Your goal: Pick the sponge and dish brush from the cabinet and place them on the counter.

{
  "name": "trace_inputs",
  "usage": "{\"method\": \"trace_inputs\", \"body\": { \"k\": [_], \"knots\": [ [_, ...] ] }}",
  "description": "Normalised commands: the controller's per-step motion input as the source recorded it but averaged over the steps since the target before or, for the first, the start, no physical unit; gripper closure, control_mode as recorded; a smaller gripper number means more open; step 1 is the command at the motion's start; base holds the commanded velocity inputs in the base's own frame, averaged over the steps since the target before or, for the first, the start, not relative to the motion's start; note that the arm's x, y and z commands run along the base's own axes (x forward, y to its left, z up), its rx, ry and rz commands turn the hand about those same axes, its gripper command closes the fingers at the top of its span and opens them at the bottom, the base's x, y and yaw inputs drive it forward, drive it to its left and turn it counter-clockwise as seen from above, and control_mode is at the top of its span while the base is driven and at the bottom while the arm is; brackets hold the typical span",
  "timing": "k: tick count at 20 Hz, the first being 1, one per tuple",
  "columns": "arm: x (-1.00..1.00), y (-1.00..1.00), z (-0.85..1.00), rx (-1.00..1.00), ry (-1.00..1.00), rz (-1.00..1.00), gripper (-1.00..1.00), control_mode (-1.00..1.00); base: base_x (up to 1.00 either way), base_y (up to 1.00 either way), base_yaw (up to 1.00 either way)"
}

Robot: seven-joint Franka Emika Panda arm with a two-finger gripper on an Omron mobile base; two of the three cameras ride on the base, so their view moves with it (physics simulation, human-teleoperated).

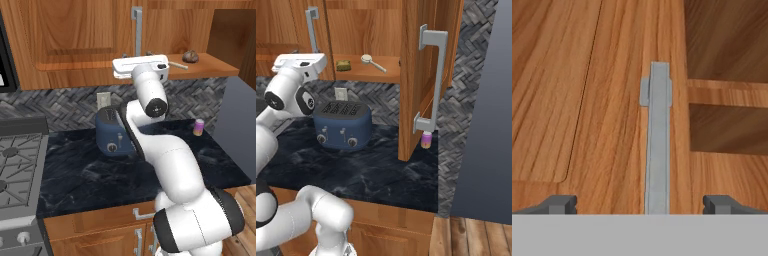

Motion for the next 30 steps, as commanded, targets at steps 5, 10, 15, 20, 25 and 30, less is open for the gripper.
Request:
{"method": "trace_inputs", "body": {
  "k": [5,10,15,20,25,30],
  "knots": [
    [0.16,0.0,0.0,-0.01,0.0,-0.01,-1.0,-1.0,0.0,0.0,0.0],
    [0.16,0.0,0.0,-0.01,0.0,-0.01,-1.0,-1.0,0.0,0.0,0.0],
    [0.16,-0.04,0.0,0.0,0.0,0.0,-1.0,-1.0,0.0,0.0,0.0],
    [0.16,-0.08,0.0,0.0,0.0,0.0,-1.0,-1.0,0.0,0.0,0.0],
    [0.19,-0.04,0.0,0.0,0.0,0.0,-1.0,-1.0,0.0,0.0,0.0],
    [0.22,0.0,0.0,0.0,0.0,0.0,-1.0,-1.0,0.0,0.0,0.0]
  ]
}}
